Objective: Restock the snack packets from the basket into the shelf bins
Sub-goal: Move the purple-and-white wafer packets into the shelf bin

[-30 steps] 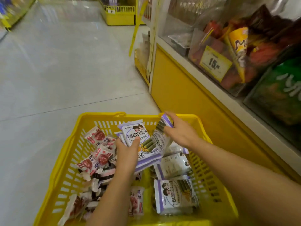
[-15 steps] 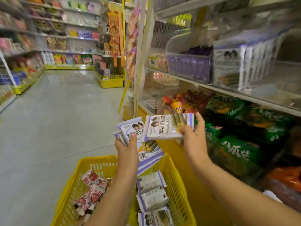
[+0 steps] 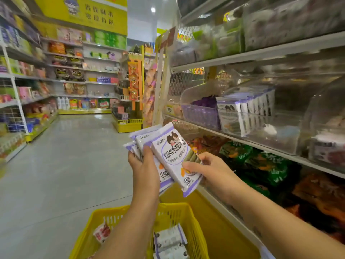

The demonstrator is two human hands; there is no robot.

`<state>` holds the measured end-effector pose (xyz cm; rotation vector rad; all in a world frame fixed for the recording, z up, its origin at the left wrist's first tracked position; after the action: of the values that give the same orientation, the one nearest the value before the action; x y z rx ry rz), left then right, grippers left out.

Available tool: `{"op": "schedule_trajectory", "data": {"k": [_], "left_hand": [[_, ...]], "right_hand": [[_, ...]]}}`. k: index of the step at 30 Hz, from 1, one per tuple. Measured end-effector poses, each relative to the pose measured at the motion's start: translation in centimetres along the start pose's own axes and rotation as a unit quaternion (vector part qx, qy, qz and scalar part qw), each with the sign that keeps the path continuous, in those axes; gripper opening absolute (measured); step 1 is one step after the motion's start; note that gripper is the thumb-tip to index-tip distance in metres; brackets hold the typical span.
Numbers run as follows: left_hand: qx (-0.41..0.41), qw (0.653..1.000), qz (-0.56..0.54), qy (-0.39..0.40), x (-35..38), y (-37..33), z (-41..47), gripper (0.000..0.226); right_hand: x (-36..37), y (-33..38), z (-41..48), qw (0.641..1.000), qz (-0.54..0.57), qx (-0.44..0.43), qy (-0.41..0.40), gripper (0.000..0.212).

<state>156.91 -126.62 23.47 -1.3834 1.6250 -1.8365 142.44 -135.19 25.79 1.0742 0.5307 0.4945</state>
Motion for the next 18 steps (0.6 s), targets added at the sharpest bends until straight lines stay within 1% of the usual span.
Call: {"op": "schedule_trajectory", "data": {"k": [1,2,4,6,7,8,9,12,14,16,18], "left_hand": [[0.004,1.000,0.004,0.010,0.4,-0.4,-0.4,0.039],[0.009,1.000,0.010,0.023,0.8,-0.8,-0.9,0.043],[0.018,0.998,0.023,0.060,1.8,-1.4,-2.1,0.052],[0.033,0.992,0.029,0.116,2.8,-2.3,-3.8,0.075],[0.044,0.988,0.039,0.143,3.3,-2.7,-4.4,0.090],[0.053,0.983,0.052,0.170,3.8,-3.0,-4.8,0.099],[0.057,0.977,0.059,0.198,4.4,-3.3,-5.1,0.101],[0.047,0.952,0.067,0.294,6.6,-3.7,-5.8,0.092],[0.062,0.935,0.076,0.340,8.3,-4.1,-6.5,0.083],[0.080,0.921,0.076,0.373,10.3,-5.0,-7.3,0.071],[0.082,0.905,0.070,0.410,12.7,-5.8,-7.8,0.071]], "right_hand": [[-0.3,0.6,-0.1,0.999,-0.037,-0.020,0.005,0.061],[-0.5,1.2,-0.2,0.998,-0.050,-0.041,0.015,0.056],[-0.6,2.4,-0.4,0.996,-0.032,-0.069,0.054,0.036],[-1.0,3.6,-0.5,0.993,-0.031,-0.085,0.075,0.026],[-1.4,4.4,-0.5,0.992,-0.041,-0.090,0.078,0.027],[-1.8,5.2,-0.5,0.991,-0.044,-0.094,0.082,0.030],[-2.3,6.0,-0.5,0.991,-0.038,-0.097,0.087,0.033],[-4.4,8.6,-0.3,0.988,-0.037,-0.089,0.122,0.043],[-5.7,10.7,-0.1,0.984,-0.042,-0.081,0.154,0.046],[-7.3,12.9,0.2,0.983,-0.005,-0.084,0.165,0.046],[-8.9,15.6,0.5,0.981,0.035,-0.083,0.171,0.046]]}}
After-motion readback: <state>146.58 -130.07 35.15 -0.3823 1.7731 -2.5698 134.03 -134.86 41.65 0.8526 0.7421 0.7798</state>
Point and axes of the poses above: each hand's wrist, its own z-axis towards the middle knuckle, its own x-axis out of the palm, y = z × x, the point moved 4 cm from there along z, towards the middle knuckle, and after that the axes turned 14 degrees about -x, right-handed, at the moved point
